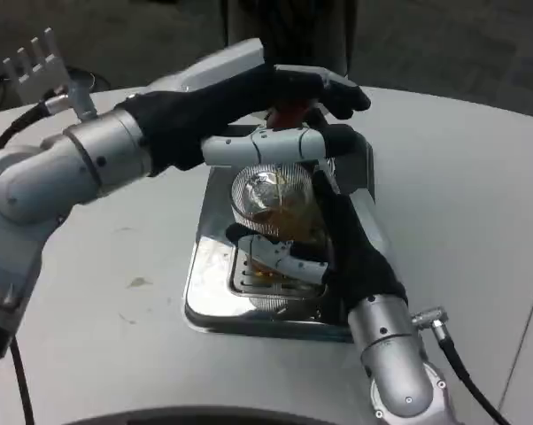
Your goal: Grasp the cup under the faucet to collect the drink, then remove the cup.
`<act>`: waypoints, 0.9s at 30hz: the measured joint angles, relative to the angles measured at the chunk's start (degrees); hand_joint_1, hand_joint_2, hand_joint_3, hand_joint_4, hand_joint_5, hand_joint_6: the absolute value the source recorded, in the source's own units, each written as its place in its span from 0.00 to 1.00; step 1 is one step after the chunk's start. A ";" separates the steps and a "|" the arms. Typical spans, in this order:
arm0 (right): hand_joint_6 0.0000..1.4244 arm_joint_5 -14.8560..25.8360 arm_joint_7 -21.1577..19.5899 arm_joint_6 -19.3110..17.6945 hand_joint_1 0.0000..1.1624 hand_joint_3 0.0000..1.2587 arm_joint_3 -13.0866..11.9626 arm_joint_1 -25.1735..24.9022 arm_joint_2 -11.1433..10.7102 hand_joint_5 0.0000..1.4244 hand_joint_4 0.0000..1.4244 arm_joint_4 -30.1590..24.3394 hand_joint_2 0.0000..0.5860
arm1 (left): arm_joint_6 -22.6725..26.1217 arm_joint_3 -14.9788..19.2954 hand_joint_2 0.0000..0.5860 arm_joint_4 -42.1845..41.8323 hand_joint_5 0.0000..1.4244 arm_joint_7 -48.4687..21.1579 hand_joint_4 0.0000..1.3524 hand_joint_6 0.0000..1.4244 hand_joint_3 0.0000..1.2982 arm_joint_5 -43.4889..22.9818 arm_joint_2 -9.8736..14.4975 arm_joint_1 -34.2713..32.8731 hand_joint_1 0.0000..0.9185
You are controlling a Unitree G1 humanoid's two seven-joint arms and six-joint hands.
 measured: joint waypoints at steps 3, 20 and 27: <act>0.11 0.00 -0.87 -0.29 0.68 0.00 0.04 -0.05 0.26 0.07 0.03 0.59 0.32 | 0.00 0.00 0.26 0.15 0.23 -0.09 0.19 0.29 0.22 0.01 0.00 -0.12 0.00; 0.11 -0.09 -6.47 -0.66 0.68 0.00 0.27 -1.77 1.67 0.08 0.04 5.09 0.32 | 0.01 0.00 0.26 0.81 0.23 -0.81 0.19 0.29 0.22 0.04 0.18 -0.91 0.00; 0.11 0.12 -7.15 -0.68 0.67 0.00 0.55 -1.80 1.71 0.09 0.04 5.83 0.33 | -0.01 0.00 0.26 0.99 0.23 -1.00 0.20 0.29 0.22 0.02 0.42 -1.01 0.00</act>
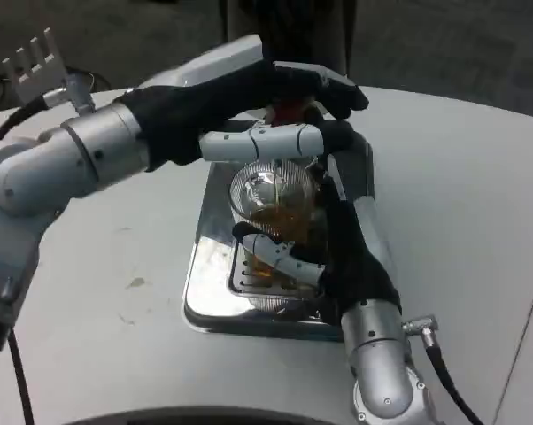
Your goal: Grasp the cup under the faucet to collect the drink, then remove the cup.
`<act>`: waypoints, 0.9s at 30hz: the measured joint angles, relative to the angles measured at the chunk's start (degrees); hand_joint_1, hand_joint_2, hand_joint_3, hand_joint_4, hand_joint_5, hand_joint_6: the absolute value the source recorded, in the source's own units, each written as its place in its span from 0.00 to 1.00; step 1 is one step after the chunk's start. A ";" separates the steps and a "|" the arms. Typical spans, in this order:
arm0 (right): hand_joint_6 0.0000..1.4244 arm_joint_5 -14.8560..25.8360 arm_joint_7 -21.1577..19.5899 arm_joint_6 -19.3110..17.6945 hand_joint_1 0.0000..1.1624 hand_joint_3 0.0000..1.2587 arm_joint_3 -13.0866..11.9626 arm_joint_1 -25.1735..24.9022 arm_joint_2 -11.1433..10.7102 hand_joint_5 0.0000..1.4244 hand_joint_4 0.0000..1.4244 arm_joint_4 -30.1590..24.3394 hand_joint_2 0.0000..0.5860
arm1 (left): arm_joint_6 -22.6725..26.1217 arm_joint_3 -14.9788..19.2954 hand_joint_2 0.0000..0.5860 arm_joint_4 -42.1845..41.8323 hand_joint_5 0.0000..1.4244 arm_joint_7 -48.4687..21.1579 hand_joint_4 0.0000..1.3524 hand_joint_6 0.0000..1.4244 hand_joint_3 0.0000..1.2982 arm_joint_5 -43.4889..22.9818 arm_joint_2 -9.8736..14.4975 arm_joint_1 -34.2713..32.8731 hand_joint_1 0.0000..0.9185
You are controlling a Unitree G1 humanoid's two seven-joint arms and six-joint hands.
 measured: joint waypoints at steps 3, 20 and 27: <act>0.11 0.05 -0.29 0.00 0.67 0.00 0.19 -0.02 0.01 0.09 0.04 0.59 0.33 | -0.16 0.00 0.26 0.20 0.23 -0.03 0.20 0.29 0.22 -0.01 0.15 -0.06 0.00; 0.12 1.01 -5.11 -2.12 0.64 0.07 2.96 -0.50 0.11 0.12 0.10 3.83 0.33 | -0.51 0.01 0.26 0.42 0.23 -0.44 0.20 0.29 0.22 -0.17 1.50 -0.19 0.00; 0.12 2.04 -6.36 -2.81 0.63 0.11 4.24 -0.51 0.13 0.14 0.11 4.34 0.35 | -0.50 0.07 0.26 0.30 0.23 -0.44 0.20 0.29 0.22 -0.41 2.06 -0.11 0.00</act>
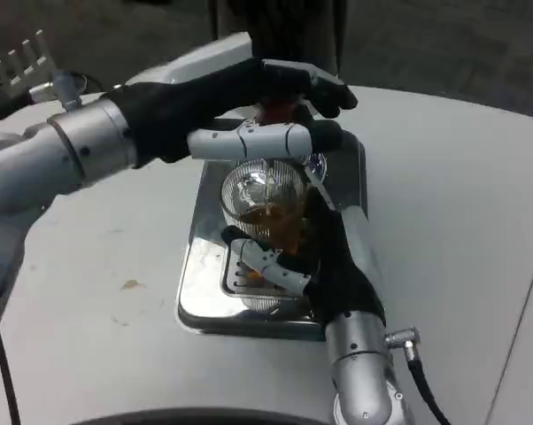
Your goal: Grasp the cup under the faucet to collect the drink, then remove the cup.
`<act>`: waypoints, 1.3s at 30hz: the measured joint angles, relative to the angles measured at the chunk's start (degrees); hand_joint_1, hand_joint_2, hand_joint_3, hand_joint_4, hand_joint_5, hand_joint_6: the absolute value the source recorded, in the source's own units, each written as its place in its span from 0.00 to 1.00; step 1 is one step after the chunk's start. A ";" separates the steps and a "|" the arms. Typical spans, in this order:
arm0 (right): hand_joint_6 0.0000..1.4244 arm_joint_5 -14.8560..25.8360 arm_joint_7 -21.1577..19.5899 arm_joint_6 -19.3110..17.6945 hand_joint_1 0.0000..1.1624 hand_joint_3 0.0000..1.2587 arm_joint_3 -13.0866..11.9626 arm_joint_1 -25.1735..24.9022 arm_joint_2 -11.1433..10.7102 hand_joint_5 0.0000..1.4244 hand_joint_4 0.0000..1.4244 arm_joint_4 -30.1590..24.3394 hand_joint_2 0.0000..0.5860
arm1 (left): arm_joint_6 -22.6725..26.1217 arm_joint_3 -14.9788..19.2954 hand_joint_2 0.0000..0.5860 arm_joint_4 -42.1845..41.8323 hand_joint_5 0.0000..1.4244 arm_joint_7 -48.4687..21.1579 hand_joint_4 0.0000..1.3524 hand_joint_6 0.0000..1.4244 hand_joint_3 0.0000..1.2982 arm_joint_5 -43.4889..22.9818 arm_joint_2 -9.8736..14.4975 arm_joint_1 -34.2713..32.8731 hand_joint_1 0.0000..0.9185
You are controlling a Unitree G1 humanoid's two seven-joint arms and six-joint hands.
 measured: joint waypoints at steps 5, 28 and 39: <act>0.12 0.11 -1.20 -1.15 0.63 0.11 0.62 -0.27 0.01 0.14 0.11 1.46 0.35 | 0.01 0.00 0.26 -0.01 0.23 0.00 0.20 0.29 0.22 -0.09 0.06 0.04 0.00; 0.12 0.29 -4.00 -0.14 0.63 0.10 1.73 -2.85 -0.08 0.16 0.11 4.23 0.35 | 0.84 0.01 0.27 -1.17 0.24 0.00 0.20 0.29 0.22 -0.10 0.22 0.16 0.00; 0.19 0.33 -8.83 -0.17 0.64 0.17 2.83 -2.91 -0.08 0.23 0.18 5.59 0.35 | 1.14 0.03 0.26 -1.76 0.24 0.01 0.20 0.29 0.22 -0.14 0.22 0.17 0.00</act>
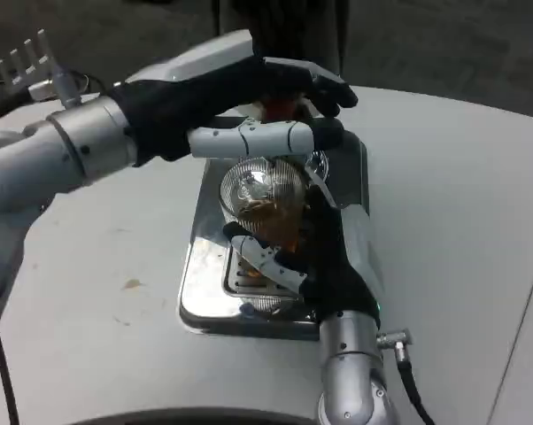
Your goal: Grasp the cup under the faucet to collect the drink, then remove the cup.
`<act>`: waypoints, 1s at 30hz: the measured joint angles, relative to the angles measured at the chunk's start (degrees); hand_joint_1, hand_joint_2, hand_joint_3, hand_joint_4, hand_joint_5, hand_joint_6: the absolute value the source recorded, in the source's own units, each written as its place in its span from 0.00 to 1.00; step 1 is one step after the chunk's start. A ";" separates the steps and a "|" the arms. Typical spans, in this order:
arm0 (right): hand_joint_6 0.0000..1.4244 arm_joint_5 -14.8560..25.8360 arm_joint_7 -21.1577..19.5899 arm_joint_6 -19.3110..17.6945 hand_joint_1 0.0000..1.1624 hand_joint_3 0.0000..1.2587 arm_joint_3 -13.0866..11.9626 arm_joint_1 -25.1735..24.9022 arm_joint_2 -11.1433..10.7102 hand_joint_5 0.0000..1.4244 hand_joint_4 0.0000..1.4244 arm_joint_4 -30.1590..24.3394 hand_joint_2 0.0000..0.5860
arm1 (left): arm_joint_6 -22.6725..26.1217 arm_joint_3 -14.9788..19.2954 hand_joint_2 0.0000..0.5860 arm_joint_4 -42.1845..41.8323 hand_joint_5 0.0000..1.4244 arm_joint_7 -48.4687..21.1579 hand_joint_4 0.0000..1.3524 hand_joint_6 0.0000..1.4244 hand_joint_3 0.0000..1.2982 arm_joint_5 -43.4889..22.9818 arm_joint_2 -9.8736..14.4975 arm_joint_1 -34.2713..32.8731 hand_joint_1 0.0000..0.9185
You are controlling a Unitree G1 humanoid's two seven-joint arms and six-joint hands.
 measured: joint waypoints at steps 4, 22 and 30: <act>0.21 -0.08 -1.89 -0.31 0.65 0.20 0.53 -0.09 0.00 0.25 0.20 0.62 0.35 | 0.05 0.12 0.26 -0.18 0.24 0.00 0.20 0.29 0.22 -0.01 0.08 0.08 0.00; 0.34 0.93 -7.75 -4.03 0.63 0.32 1.47 -0.13 0.00 0.35 0.31 3.40 0.40 | 0.58 2.52 0.21 -1.27 0.24 0.00 0.20 0.27 0.20 -0.02 1.73 1.75 0.00; 0.35 1.47 -8.12 -4.19 0.64 0.34 1.49 -0.13 0.00 0.37 0.32 3.45 0.41 | 0.58 3.31 0.20 -1.60 0.24 0.13 0.20 0.27 0.20 -0.08 1.73 2.52 0.00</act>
